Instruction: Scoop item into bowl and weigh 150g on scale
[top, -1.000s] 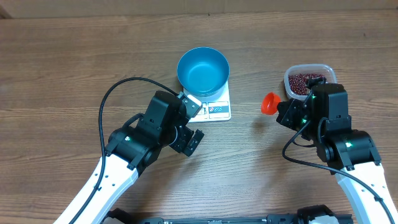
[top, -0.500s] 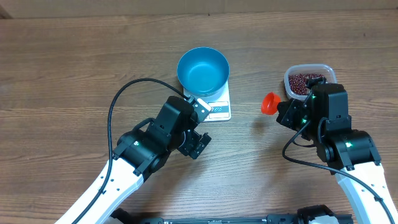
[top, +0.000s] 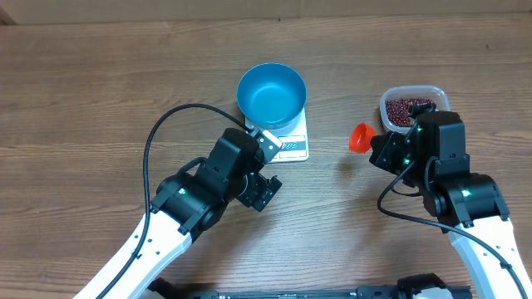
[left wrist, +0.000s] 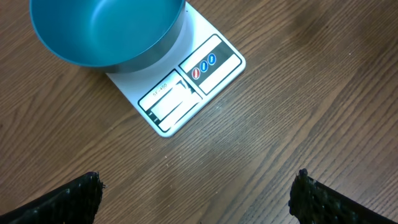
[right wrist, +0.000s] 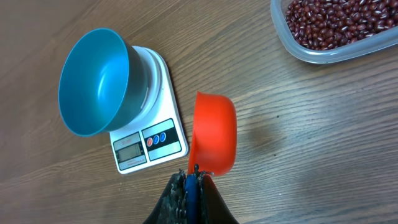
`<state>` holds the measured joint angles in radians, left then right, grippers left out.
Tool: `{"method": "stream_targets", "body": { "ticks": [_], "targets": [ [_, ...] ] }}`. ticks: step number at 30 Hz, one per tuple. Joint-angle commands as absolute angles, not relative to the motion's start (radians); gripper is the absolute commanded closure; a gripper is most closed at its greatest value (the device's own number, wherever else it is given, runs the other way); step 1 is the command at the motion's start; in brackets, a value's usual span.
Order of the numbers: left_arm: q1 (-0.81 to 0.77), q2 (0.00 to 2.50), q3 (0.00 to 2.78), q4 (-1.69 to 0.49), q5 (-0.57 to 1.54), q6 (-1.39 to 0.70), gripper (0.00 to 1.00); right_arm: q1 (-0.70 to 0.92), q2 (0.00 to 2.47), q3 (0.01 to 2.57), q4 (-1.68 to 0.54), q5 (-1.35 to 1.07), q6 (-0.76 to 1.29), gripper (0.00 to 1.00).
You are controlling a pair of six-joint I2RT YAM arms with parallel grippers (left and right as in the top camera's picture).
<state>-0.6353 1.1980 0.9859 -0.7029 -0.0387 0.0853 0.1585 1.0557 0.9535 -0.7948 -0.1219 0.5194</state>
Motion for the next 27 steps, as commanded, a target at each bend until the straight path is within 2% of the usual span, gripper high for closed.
{"method": "stream_targets", "body": {
  "ticks": [1, 27],
  "targets": [
    [-0.637, 1.204, 0.984, -0.699, -0.048, 0.097, 0.01, 0.155, 1.050, 0.983, -0.788, -0.104, 0.472, 0.96],
    [-0.637, 1.204, 0.984, -0.700, -0.048, 0.097, 0.01, 0.156, 1.050, 0.983, -0.765, -0.105, 0.418, 0.96]
  ]
}}
